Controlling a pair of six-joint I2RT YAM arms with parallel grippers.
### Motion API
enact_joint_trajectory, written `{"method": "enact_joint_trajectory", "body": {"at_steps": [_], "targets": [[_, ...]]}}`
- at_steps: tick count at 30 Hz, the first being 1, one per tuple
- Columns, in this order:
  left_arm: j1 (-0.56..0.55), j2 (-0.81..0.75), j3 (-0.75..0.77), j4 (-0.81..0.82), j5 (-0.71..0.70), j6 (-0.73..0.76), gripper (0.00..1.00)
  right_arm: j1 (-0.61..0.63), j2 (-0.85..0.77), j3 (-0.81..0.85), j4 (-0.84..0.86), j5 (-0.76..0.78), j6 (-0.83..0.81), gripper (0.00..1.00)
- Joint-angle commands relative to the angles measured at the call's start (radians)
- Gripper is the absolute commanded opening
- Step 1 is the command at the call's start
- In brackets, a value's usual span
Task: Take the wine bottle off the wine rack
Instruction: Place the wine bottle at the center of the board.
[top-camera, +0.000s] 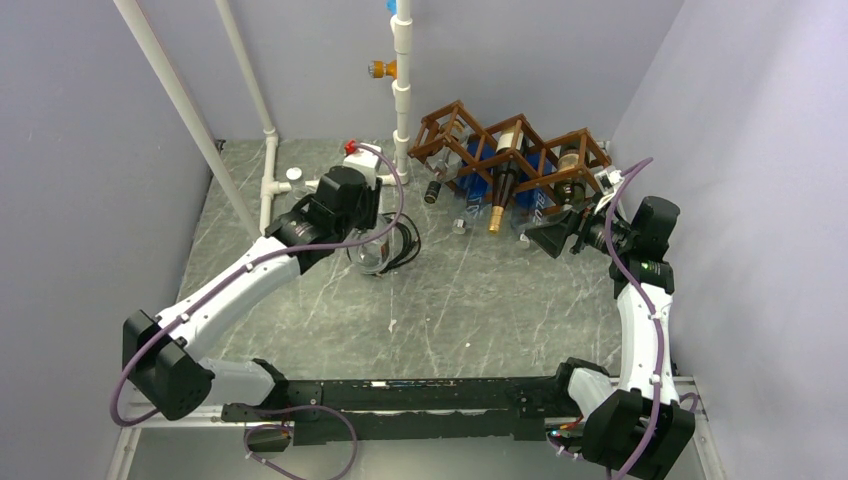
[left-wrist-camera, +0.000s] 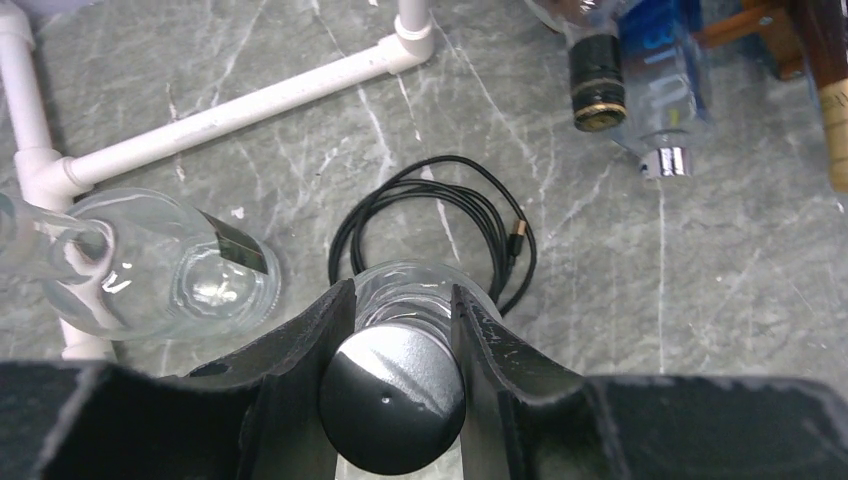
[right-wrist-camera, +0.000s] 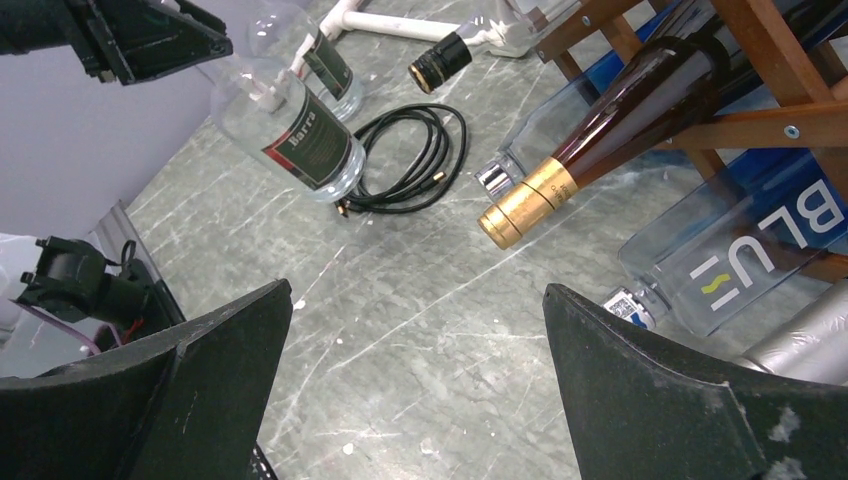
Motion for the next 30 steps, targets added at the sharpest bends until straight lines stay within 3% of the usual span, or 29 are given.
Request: {"method": "enact_joint_trajectory", "body": {"at_steps": [1,17,30], "targets": [[0.045,-0.004,0.108,0.242,0.019,0.045,0.00,0.006,-0.011,0.022,0.002,0.010,-0.023,1.00],[0.169,0.126,0.223,0.317,0.074,0.090,0.00,0.019,-0.008,0.023,-0.003,0.019,-0.032,1.00],[0.241,0.305,0.424,0.285,0.078,0.103,0.00,0.025,-0.012,0.027,-0.011,0.029,-0.043,1.00]]}}
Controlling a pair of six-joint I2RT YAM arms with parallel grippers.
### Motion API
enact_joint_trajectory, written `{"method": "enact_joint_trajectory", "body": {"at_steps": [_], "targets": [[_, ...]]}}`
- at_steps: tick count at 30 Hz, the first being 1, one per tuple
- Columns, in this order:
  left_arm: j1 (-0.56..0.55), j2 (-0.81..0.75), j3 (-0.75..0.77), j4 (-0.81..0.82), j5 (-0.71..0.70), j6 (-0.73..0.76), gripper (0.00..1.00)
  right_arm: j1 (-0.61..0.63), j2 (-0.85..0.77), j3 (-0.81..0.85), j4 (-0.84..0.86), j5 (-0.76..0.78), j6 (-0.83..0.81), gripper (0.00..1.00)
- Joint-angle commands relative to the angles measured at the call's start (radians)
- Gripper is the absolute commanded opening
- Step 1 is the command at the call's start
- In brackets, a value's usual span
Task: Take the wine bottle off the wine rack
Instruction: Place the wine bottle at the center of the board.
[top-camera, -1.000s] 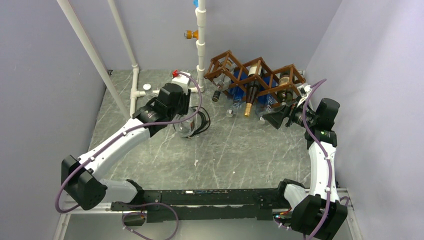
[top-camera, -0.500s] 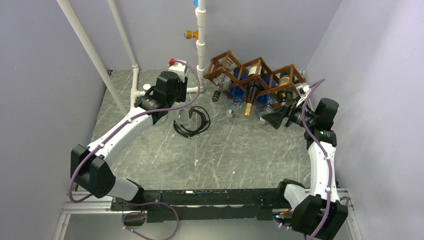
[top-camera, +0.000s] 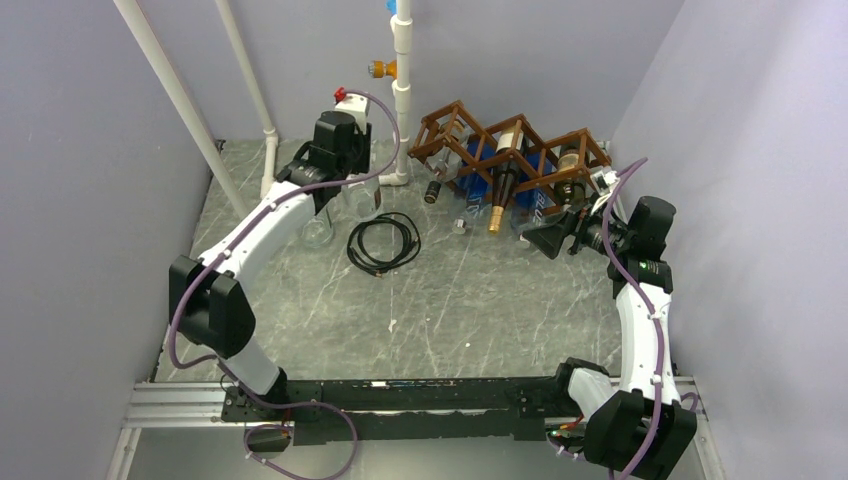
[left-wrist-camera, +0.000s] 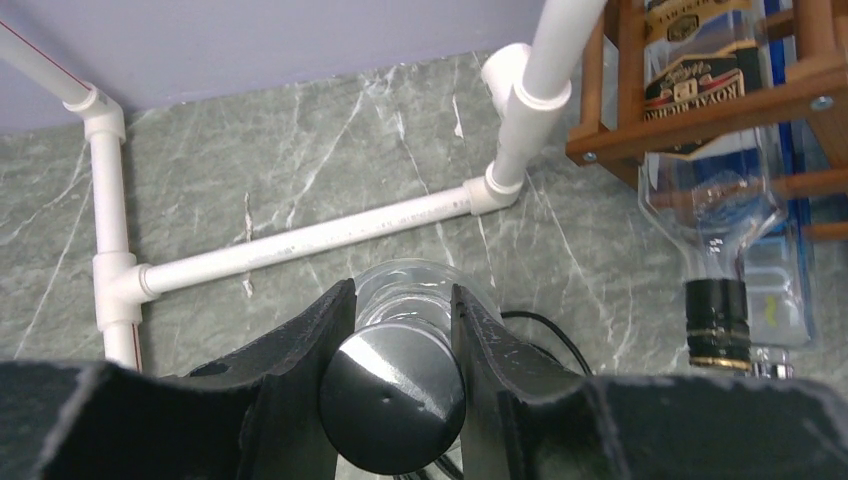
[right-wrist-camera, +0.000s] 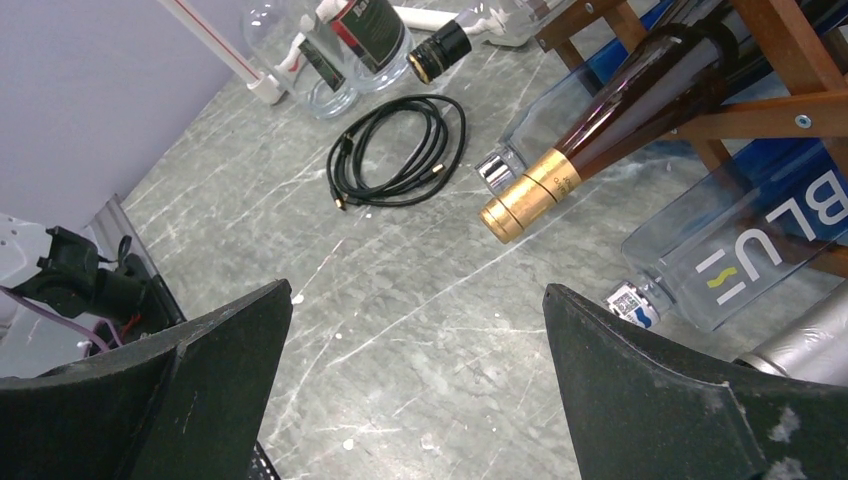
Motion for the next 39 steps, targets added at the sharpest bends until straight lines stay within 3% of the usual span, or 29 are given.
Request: {"method": "enact_joint_trajectory", "body": {"at_steps": [1,15,34,37,39], "targets": [[0.022,0.001,0.141,0.179,0.002,0.022,0.00,0.005,-0.012,0.028,0.010,0.005,-0.025,1.00],[0.078,0.138,0.259,0.151,-0.003,0.015,0.00,0.016,-0.009,0.034,-0.003,0.021,-0.035,1.00],[0.116,0.221,0.247,0.127,-0.010,0.003,0.00,0.022,-0.006,0.039,-0.014,0.038,-0.048,1.00],[0.116,0.218,0.239,0.121,-0.026,-0.001,0.20,0.025,-0.005,0.040,-0.015,0.041,-0.063,1.00],[0.116,0.211,0.236,0.119,-0.019,0.002,0.45,0.026,-0.004,0.040,-0.015,0.046,-0.063,1.00]]}}
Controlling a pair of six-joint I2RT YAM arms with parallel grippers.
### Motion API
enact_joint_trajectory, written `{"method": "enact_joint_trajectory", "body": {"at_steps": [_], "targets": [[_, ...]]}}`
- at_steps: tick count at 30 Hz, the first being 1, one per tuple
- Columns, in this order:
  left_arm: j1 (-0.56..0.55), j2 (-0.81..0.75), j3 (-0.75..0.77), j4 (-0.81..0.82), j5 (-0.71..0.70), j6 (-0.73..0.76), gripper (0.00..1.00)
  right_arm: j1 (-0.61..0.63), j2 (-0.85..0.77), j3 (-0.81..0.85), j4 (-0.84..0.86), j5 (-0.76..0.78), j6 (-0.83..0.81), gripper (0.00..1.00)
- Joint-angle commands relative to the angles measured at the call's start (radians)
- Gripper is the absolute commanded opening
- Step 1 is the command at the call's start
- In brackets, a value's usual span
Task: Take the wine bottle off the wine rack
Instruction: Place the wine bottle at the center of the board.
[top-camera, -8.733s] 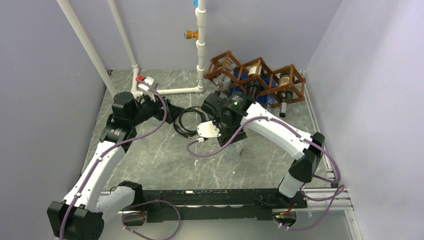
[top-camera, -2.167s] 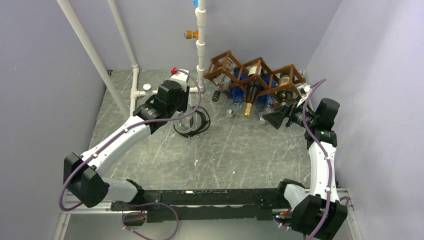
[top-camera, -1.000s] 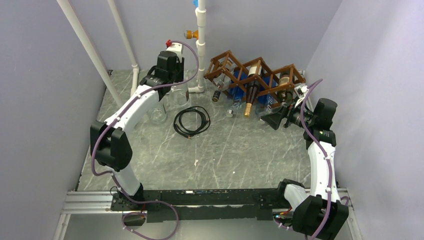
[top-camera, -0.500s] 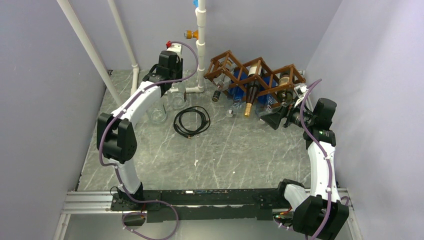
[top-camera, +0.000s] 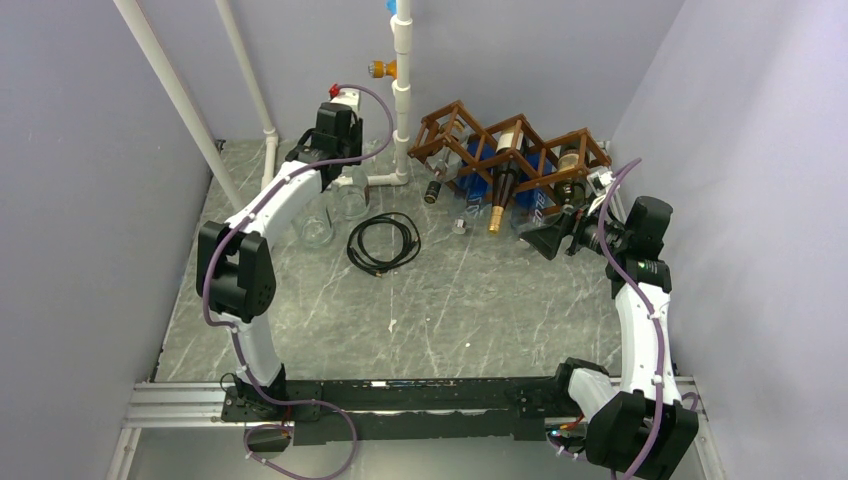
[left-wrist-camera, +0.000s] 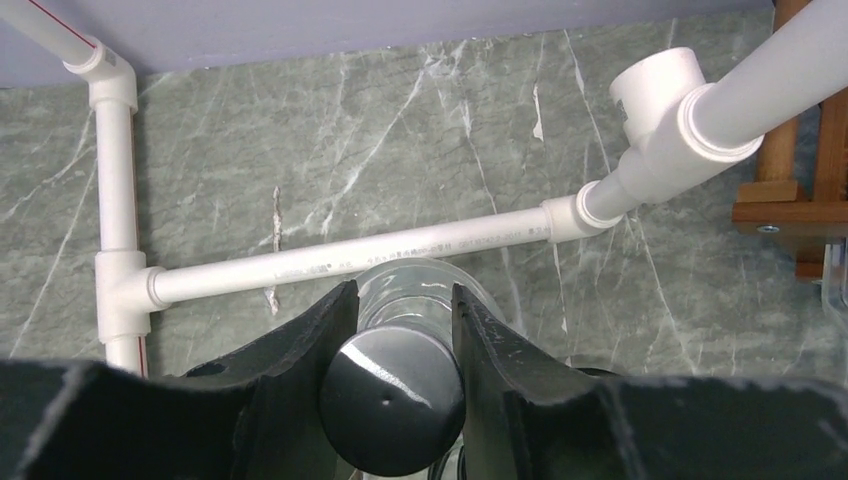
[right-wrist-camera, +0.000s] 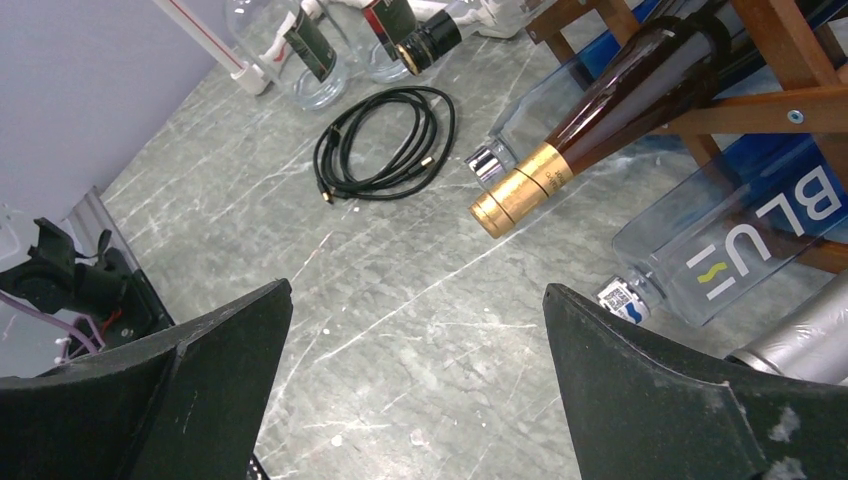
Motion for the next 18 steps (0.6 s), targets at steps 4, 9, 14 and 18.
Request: {"method": "enact_joint_trajectory", "body": {"at_steps": [4,9,14,18], "targets": [[0.003,-0.067,0.068,0.119,-0.013,0.014,0.71,0.009,-0.001,0.043,0.003,0.021,-0.035,1.00],[0.003,-0.107,0.077,0.097,0.038,0.013,0.86,0.012,0.003,0.043,0.000,0.026,-0.040,1.00],[0.003,-0.186,0.055,0.110,0.173,0.029,0.99,0.019,0.007,0.047,-0.009,0.024,-0.050,1.00],[0.003,-0.251,0.030,0.115,0.291,0.015,1.00,0.028,0.014,0.052,-0.021,0.020,-0.066,1.00]]}}
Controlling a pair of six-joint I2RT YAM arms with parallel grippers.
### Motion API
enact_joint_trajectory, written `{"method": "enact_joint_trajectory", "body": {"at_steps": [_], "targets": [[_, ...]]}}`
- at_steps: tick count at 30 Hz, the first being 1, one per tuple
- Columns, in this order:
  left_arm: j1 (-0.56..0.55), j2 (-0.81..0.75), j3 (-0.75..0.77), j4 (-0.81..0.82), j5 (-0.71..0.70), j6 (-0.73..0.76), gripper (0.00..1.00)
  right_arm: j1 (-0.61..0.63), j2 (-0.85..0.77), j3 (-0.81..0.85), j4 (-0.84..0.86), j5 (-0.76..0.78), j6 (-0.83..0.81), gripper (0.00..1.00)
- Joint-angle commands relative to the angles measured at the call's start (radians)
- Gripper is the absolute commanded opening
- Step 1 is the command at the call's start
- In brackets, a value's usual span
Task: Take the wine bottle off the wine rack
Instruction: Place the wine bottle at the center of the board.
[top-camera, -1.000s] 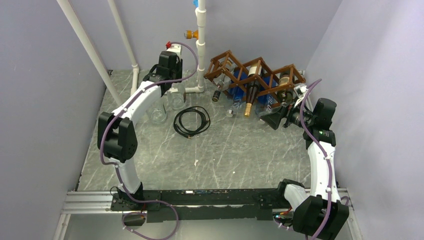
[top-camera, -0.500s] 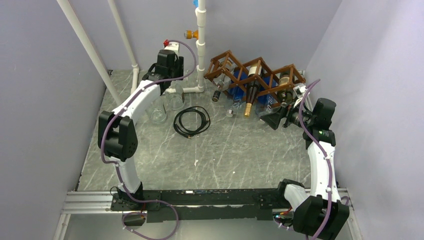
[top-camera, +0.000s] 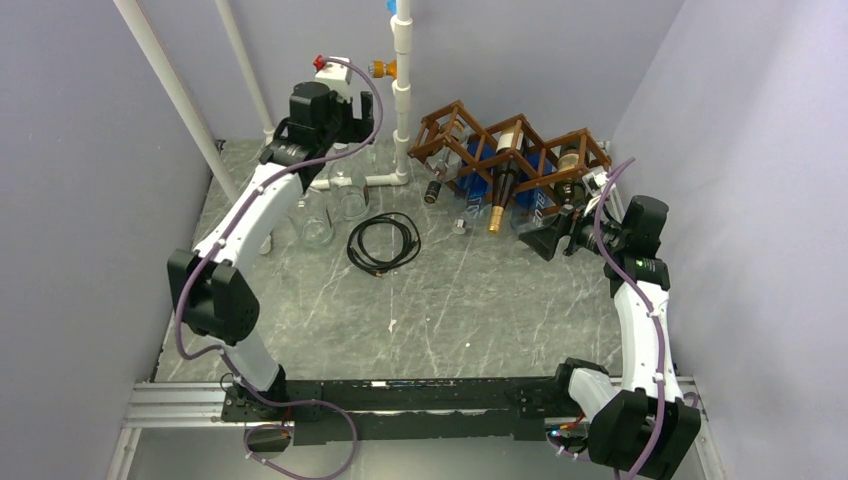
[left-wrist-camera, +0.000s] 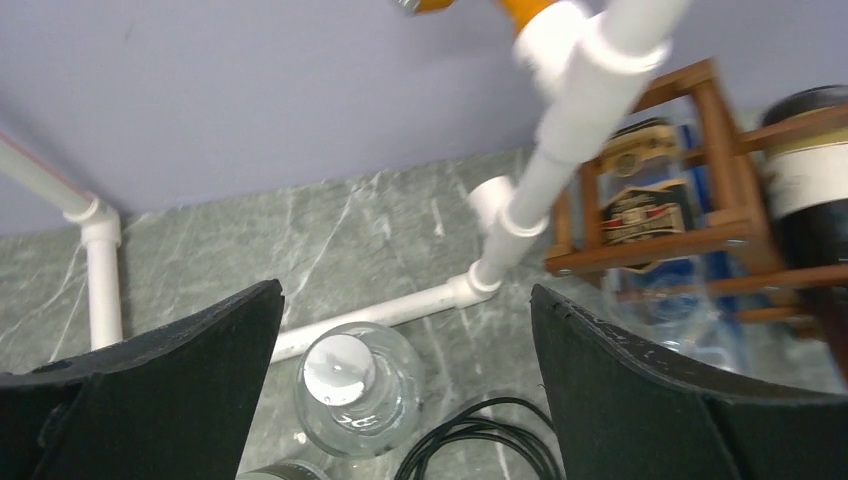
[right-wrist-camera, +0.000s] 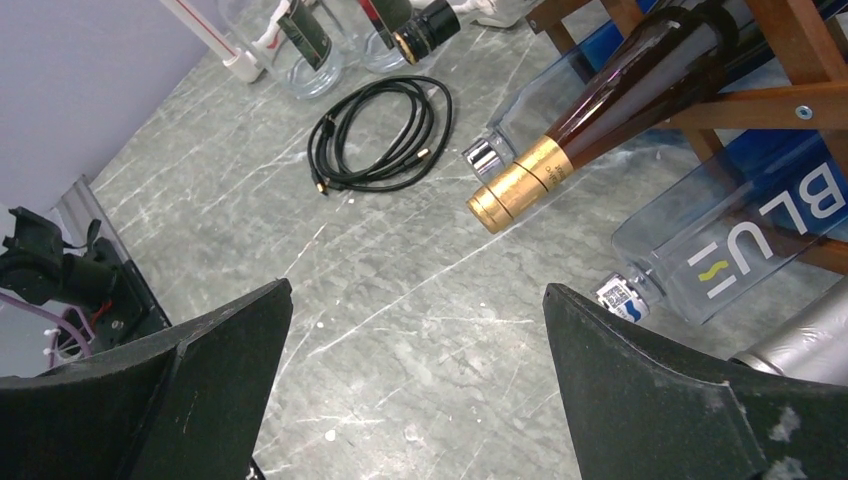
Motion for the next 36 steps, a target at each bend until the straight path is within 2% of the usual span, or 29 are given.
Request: {"method": "enact_joint_trajectory", "body": {"at_steps": [1,4,8,20,28,36], "targets": [[0.001,-0.131,-0.011,0.064,0.202,-0.003,0.99,0.011,0.005,0.051,-0.009,-0.003,-0.036,1.00],[0.003,-0.208,-0.113,0.144,0.329,-0.051,0.99,0.013,0.009,0.052,-0.013,-0.005,-0.042,1.00],[0.003,-0.300,-0.223,0.213,0.409,-0.116,1.00,0.013,0.014,0.057,-0.025,-0.008,-0.061,1.00],[0.004,-0.427,-0.360,0.177,0.616,-0.200,0.99,-0.018,0.020,0.098,-0.104,-0.010,-0.171,1.00],[0.004,-0.457,-0.457,0.192,0.686,-0.220,1.00,-0.158,0.011,0.074,-0.088,-0.137,-0.196,1.00],[0.004,-0.445,-0.452,0.165,0.703,-0.223,0.99,-0.240,0.028,0.050,-0.049,-0.088,-0.197,1.00]]}}
